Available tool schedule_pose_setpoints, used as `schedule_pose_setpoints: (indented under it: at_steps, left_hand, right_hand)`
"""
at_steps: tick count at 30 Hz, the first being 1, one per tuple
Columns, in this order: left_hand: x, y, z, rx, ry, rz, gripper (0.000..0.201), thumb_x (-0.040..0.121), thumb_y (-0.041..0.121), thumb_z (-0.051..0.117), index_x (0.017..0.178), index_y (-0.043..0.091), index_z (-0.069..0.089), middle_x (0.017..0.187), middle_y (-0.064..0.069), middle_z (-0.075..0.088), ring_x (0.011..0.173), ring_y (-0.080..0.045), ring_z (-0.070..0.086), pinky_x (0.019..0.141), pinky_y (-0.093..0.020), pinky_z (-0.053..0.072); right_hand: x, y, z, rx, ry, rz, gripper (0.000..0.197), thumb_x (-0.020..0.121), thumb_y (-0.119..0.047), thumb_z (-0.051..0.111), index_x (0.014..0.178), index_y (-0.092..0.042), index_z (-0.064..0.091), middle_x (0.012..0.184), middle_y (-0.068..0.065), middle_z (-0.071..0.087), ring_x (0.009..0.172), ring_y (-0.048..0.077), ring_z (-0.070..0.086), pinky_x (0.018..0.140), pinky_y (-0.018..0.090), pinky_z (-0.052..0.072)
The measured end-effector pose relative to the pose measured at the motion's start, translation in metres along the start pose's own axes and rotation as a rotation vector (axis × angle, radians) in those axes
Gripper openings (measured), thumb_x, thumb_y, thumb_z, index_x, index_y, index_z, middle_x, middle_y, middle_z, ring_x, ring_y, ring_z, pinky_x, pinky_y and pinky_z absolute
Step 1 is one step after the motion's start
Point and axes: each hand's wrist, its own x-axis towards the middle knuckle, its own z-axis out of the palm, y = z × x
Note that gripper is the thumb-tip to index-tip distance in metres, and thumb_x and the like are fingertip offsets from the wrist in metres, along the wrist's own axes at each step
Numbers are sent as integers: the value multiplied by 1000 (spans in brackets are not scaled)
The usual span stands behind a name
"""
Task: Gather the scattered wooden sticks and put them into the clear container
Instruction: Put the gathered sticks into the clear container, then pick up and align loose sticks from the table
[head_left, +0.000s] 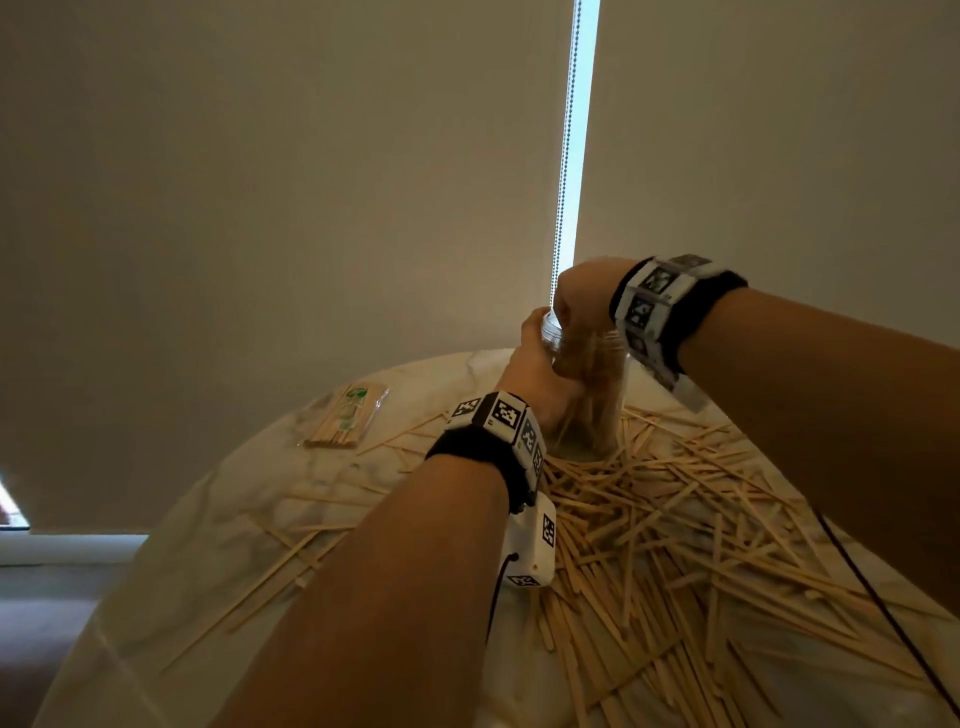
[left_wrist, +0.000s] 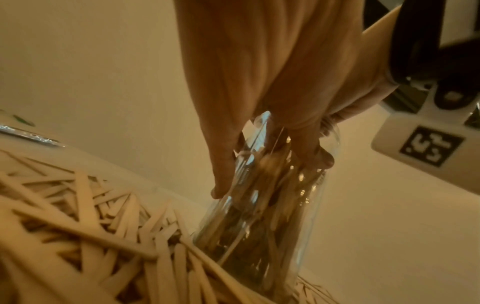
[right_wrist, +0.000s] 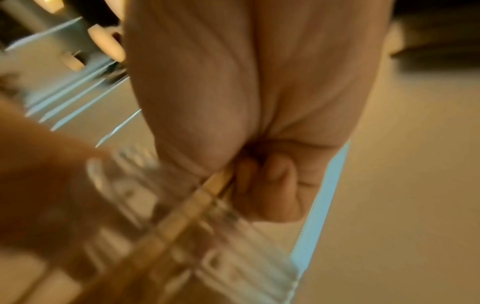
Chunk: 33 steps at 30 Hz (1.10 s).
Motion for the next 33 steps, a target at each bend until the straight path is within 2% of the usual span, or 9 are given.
schedule_pose_setpoints:
  at_steps: [3,6,9,13,18,21,25,29,33]
  left_hand:
    - [-1,-2,1,25,18,19,93,84,2,66,153,29,10,117,1,51,104,-22,57,86,-32,49]
    - [-1,-3,1,32,19,18,95,84,1,67,154,30,9,117,0,55,97,-17,57,73,-21,49]
    - [-5,-2,1,2,34,37,91,86,2,69,153,27,13,110,8,48,97,-12,52,61,-9,39]
    - [-6,2,3,13,28,18,96,87,4,69,156,26,5,120,3,51,99,-13,51,72,-20,44]
    - [-21,9,-4,81,-24,-131,120,79,33,81,157,22,-9,151,-13,44,132,-29,49,105,-39,42]
    - [-38,10,-26,324,-21,-177,106,74,56,77,155,13,23,150,-12,45,133,-29,48,108,-41,41]
    - [-74,6,-84,684,8,-233,62,86,54,66,125,6,64,124,-10,67,112,-26,62,92,-33,47]
    - [-121,-13,-137,1028,-19,-452,61,93,45,62,140,8,50,139,-12,56,124,-29,55,98,-33,43]
    - [-161,-47,-159,1256,-118,-609,54,92,47,63,129,9,59,133,-7,60,120,-24,58,95,-30,47]
  right_hand:
    - [1,3,7,-26,-19,22,31,97,-30,57,109,-5,70,97,7,67,85,24,59,86,32,52]
    - [-4,12,-1,136,-46,-8,29,94,-26,59,113,-8,72,112,7,71,103,23,65,92,33,52]
    - [-8,19,-1,229,-9,-21,21,92,-18,62,108,-12,75,105,3,70,94,18,63,85,30,52]
    - [-15,18,9,341,33,-15,32,99,-36,53,105,-12,73,100,2,69,92,19,62,87,32,50]
    - [-54,27,-3,594,252,31,21,94,-31,61,89,-16,75,75,-7,70,66,5,60,69,24,45]
    - [-93,27,-3,616,302,56,25,97,-31,59,88,-13,74,75,-4,68,66,7,59,69,25,45]
    - [-154,10,15,615,17,95,36,99,-39,55,76,-14,67,72,2,70,61,13,63,71,30,56]
    - [-213,-23,33,438,-337,146,58,100,-56,43,78,-7,66,67,1,67,56,15,61,76,31,58]
    - [-246,-51,54,197,-493,88,77,98,-69,23,128,-11,64,131,7,63,111,21,60,96,32,45]
